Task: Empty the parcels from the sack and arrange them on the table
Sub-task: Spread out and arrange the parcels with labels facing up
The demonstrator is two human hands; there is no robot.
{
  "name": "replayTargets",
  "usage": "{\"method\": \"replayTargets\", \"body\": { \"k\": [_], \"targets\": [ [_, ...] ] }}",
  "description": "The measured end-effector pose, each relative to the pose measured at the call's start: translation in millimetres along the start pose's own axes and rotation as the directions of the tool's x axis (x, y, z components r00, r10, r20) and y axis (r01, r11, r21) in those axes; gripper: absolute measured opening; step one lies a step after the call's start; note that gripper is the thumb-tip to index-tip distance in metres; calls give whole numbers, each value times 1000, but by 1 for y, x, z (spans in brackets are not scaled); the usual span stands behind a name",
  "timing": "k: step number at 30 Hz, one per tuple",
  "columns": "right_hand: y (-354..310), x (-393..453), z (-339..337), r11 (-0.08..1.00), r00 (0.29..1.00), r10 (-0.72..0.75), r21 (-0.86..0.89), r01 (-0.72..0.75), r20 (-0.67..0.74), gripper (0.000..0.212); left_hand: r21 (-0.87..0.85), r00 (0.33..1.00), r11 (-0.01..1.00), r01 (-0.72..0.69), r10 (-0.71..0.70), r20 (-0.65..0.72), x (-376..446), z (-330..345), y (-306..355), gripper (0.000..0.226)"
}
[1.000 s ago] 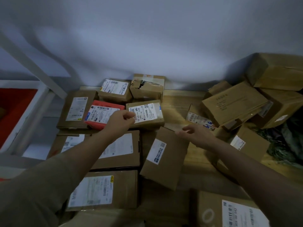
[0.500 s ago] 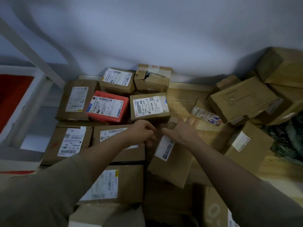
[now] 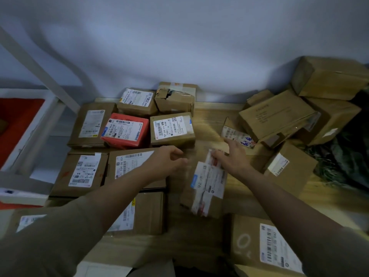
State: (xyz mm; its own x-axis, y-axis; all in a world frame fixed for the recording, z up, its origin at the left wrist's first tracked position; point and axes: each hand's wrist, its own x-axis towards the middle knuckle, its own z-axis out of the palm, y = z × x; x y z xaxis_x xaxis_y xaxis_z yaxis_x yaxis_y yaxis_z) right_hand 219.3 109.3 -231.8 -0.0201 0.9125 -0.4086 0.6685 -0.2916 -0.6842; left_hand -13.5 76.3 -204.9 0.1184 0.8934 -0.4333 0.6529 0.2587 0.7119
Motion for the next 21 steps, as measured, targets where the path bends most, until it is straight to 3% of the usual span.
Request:
{"method": "replayTargets", "body": {
  "k": [3,7,9,12,14,19,21],
  "targets": [
    [10,-8,3,987,983,158,15,-160,89,94,84,988,996,16,-3,-153,-1,-3,-8,39],
    [5,-18,11,978,960,83,165,-130,266,63,273,949,957,99,-9,-314,-6,-7,-26,42],
    [-8,-23,18,966,962,63,224,-125,264,59,309,944,941,139,-31,-329,-9,-10,-33,44],
    [-24,-29,27,947,947,41,290,-139,319,55,222,950,959,178,-109,-292,-13,-16,-38,45],
    [-26,-30,26,963,939,32,241,-120,342,43,221,952,960,172,-104,-286,-14,-22,-40,44],
    [-42,5,9,996,997,-44,72,49,-64,33,254,945,962,103,-15,-326,-1,-47,-34,38],
    [-59,26,5,991,987,-134,-24,132,-91,35,252,944,965,72,15,-330,10,-58,-29,38]
  ]
}}
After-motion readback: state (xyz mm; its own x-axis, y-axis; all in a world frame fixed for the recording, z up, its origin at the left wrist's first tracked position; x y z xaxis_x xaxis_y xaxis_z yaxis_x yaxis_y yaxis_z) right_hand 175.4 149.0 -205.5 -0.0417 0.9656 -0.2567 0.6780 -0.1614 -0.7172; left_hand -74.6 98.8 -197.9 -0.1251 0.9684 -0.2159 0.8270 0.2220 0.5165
